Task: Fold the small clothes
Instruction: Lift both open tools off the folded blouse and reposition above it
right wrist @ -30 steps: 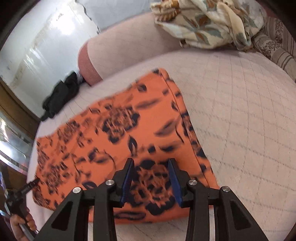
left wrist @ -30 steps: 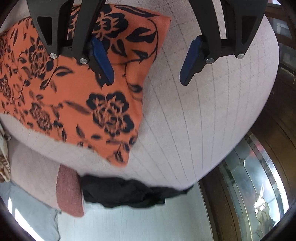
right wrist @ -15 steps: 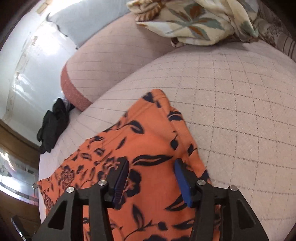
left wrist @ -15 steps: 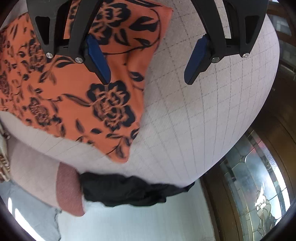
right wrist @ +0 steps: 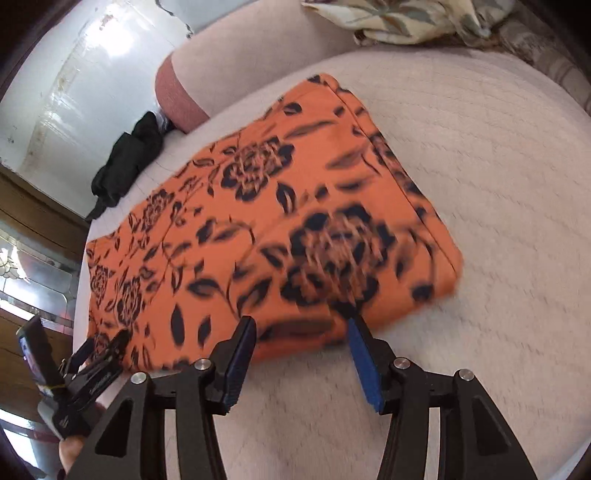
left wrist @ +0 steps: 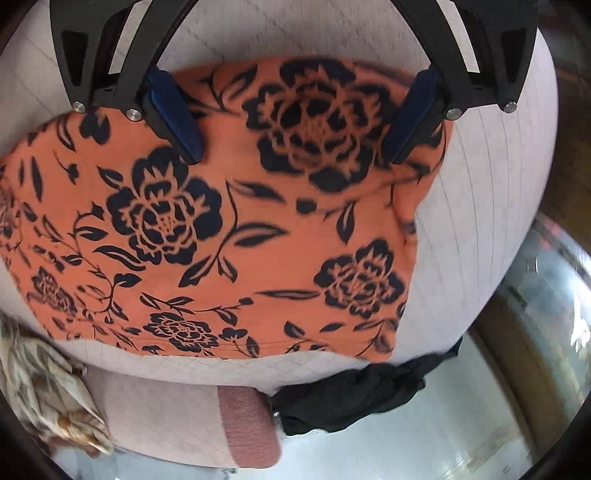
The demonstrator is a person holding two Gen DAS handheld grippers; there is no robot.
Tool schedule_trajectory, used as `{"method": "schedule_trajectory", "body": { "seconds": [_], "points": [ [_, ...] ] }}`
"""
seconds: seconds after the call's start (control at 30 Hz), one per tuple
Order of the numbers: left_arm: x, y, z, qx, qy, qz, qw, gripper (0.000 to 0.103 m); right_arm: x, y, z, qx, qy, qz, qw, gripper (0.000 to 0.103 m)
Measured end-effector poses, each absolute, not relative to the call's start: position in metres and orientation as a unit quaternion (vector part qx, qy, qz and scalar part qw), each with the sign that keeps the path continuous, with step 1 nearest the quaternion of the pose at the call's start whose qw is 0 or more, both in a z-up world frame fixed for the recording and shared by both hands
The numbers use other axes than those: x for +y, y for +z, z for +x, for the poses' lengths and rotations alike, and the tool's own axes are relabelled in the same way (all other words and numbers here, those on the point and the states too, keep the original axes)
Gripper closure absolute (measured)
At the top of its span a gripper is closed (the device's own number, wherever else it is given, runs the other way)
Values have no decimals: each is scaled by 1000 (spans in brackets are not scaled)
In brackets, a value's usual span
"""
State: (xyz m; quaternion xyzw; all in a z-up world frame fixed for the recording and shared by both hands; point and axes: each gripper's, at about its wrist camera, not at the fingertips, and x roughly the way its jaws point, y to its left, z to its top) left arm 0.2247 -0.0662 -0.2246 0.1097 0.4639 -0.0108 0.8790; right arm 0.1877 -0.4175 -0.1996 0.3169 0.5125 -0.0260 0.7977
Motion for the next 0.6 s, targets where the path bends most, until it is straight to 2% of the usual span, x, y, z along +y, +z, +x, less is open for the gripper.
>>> {"method": "schedule_trajectory", "body": {
  "seconds": [0.13, 0.33, 0.43, 0.6],
  "points": [
    [-63, -208, 195, 445, -9, 68, 893, 5, -428, -206, 146, 495, -22, 366, 788, 47],
    [-53, -186, 144, 403, -1, 58, 914, 5, -421, -170, 123, 416, -30, 287, 862, 47],
    [-35, -183, 135, 377, 25, 68, 923, 5, -413, -167, 128, 414, -18, 261, 872, 47],
    [14, -183, 155, 399, 91, 44, 911, 5, -393, -164, 144, 413, 11, 249, 876, 47]
  ]
}}
